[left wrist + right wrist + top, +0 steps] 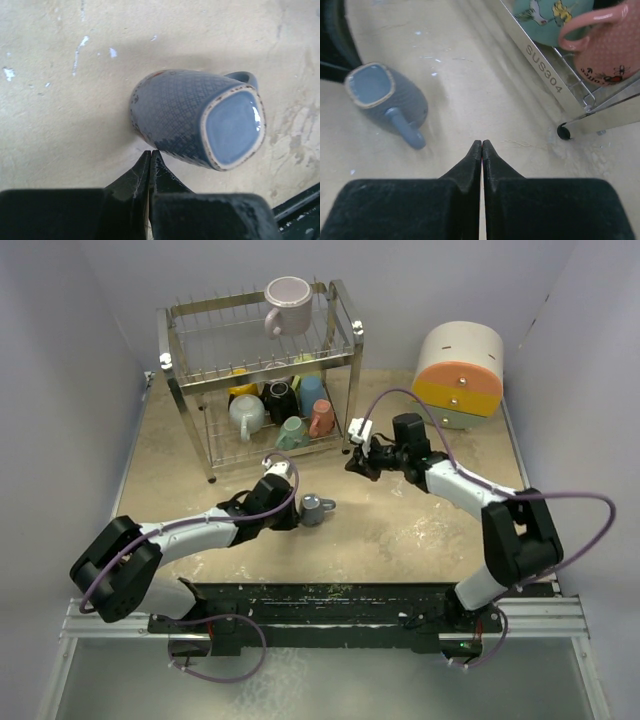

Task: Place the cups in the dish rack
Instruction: Adjust the cup at the center of the board.

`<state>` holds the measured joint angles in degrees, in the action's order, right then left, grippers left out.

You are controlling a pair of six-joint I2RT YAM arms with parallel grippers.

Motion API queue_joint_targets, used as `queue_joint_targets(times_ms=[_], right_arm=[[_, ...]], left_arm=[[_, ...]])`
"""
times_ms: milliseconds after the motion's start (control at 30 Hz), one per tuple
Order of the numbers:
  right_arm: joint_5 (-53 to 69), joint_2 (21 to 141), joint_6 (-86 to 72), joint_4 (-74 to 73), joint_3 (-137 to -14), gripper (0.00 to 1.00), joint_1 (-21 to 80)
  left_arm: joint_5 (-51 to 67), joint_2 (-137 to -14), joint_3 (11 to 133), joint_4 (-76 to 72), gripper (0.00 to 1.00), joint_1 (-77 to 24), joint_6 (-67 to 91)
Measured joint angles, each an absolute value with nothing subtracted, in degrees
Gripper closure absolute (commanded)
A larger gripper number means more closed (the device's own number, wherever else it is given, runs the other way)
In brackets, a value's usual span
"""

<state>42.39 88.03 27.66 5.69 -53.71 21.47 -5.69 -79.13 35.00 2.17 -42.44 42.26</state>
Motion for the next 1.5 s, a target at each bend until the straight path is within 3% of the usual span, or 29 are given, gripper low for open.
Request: queue_joint_targets(times_ms=[233, 500, 1300, 1500], right_arm=[[32.6, 97.2, 23.0, 10.9, -54.3, 1.00, 27.8], [30.3, 99.6, 22.5, 6.8, -56.9, 1.00, 32.8], [32.7, 87.1, 25.4, -3.2, -50.3, 1.00, 38.2], [36.9, 85.9, 28.2, -5.5, -50.9, 0.94, 37.6]], left_arm=[[-3.0, -78.5, 34.7, 1.0, 1.00, -42.4, 42.8], [-1.9, -76.2, 32.8, -0.3, 1.00, -42.4, 43.9], [-1.8, -92.6, 51.3, -2.5, 0.98, -39.3, 35.5], [-3.4, -88.3, 49.2, -1.8, 0.82, -39.0, 32.5]])
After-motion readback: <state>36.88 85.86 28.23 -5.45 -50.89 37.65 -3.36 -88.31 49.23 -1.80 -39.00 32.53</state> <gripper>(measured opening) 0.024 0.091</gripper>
